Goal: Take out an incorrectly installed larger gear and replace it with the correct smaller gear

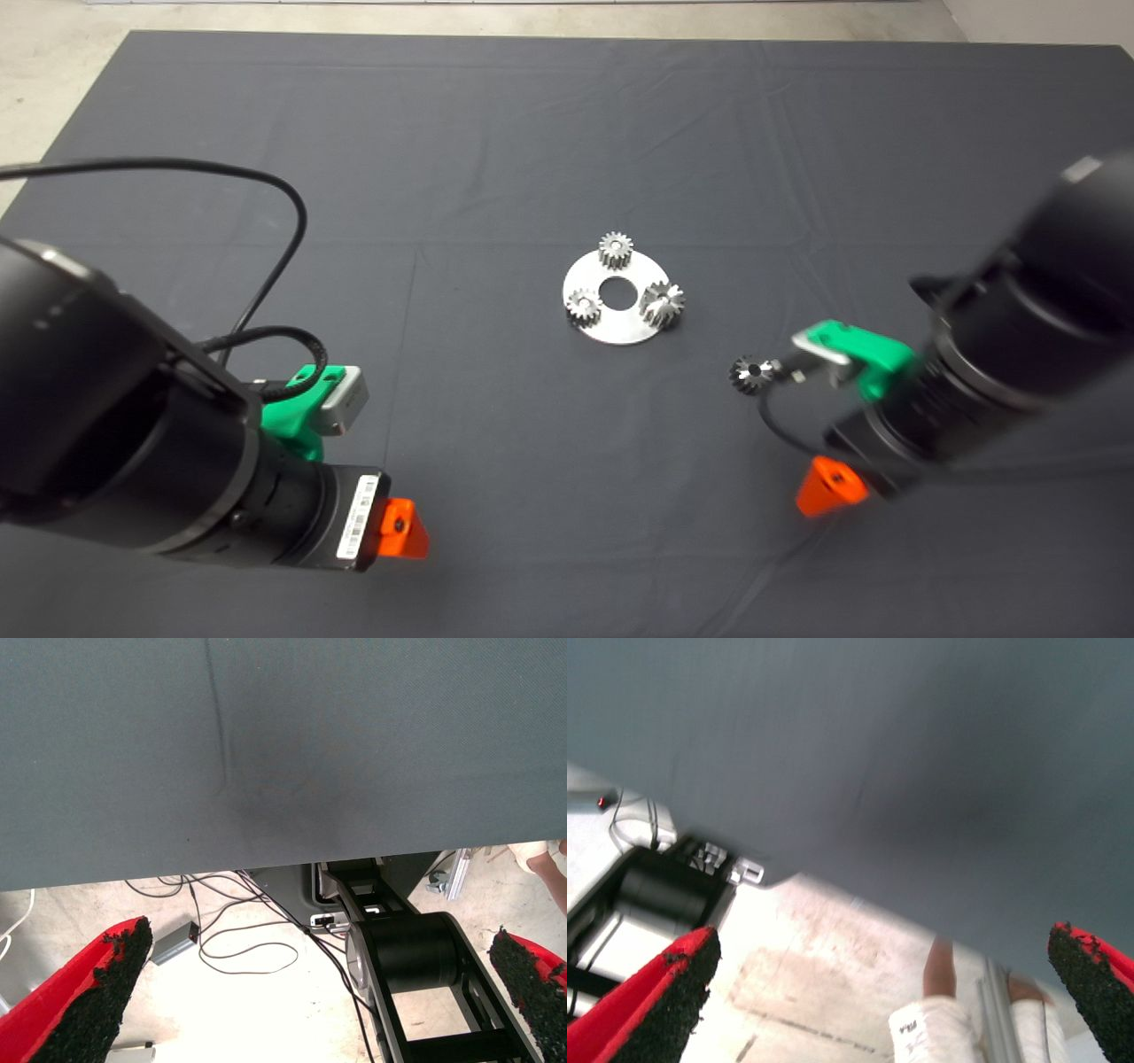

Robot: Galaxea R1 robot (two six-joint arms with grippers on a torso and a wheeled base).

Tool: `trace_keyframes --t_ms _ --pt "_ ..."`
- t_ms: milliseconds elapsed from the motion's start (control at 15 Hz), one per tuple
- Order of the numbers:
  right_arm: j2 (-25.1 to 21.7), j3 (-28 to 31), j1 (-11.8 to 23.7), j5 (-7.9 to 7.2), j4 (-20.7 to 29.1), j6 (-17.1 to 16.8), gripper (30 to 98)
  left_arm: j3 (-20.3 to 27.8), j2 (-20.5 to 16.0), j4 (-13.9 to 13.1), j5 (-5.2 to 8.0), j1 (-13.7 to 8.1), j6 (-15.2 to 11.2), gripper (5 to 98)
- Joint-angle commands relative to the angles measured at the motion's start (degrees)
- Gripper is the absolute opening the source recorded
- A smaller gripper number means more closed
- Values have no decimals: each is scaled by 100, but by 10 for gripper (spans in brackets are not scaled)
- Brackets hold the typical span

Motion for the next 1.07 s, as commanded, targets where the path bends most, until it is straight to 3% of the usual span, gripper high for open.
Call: trace_keyframes --t_ms 0,133,467,733,1000 --pt "824 -1883 -56 -719 -175 -1862 977 63 -5 -93 16 -97 17 982" --pt "1061 -2490 -56 -719 -183 -2592 977 63 -5 -93 16 -97 17 982" --pt "1470 -3364 -56 -719 -482 -3827 977 72 -5 -84 16 -97 11 982" --pt "1453 -3346 -39 -719 -1047 -4311 977 72 -5 -84 16 -97 -1 982" --pt "1426 -3346 -48 -719 -1573 -4542 977 72 4 -84 24 -97 -1 982"
